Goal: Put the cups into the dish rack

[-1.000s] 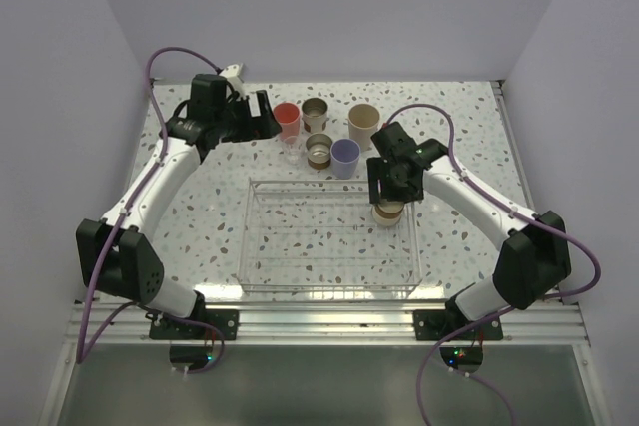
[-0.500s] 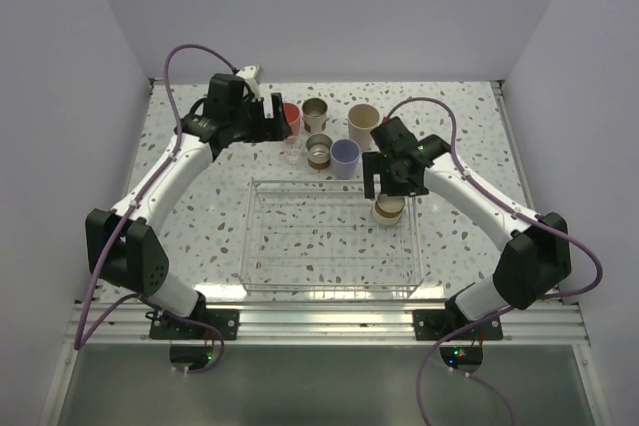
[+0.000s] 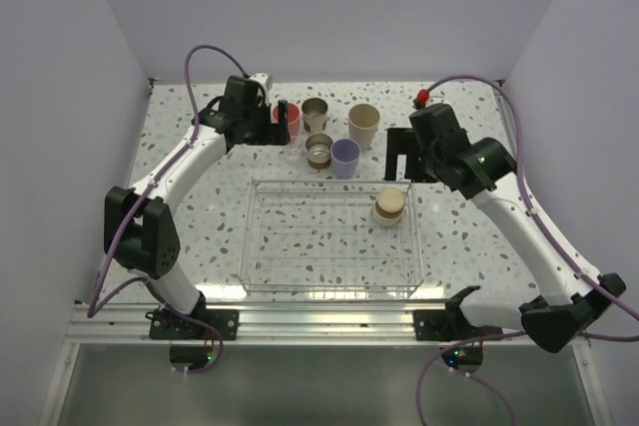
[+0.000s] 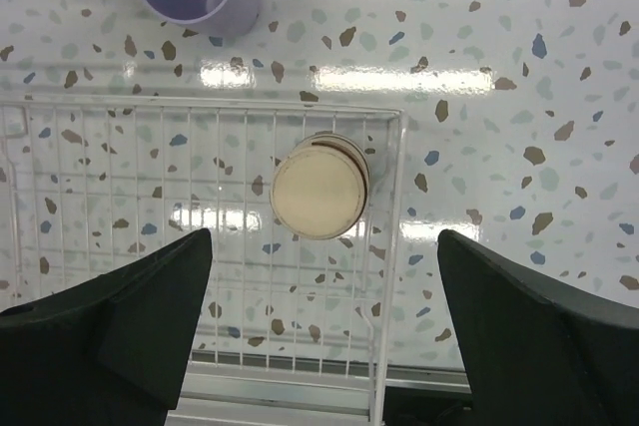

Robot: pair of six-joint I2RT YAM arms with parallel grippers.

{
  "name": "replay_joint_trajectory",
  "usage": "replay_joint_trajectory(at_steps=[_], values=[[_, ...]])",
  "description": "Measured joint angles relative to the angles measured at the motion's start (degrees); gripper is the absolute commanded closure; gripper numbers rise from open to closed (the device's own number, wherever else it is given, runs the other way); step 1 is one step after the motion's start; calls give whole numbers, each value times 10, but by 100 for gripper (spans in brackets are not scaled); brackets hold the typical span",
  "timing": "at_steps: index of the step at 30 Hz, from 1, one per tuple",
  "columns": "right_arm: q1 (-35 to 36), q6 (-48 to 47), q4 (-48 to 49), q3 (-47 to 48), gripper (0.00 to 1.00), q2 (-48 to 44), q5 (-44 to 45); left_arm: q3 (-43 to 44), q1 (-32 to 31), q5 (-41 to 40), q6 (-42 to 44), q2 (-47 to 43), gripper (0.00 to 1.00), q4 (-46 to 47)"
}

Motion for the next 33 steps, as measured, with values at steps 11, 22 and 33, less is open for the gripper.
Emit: replay_joint_trajectory(at_steps=[11,22,33], values=[[0,18,-34,-53,2,-99,4,63,0,-16,14,99,25,-12],[0,22,-47,-68,2,-116,16,94,0,-34,23,163,40,-15],[0,7,-41,-68,2,-75,16,118,0,-33,22,214,55,-16]])
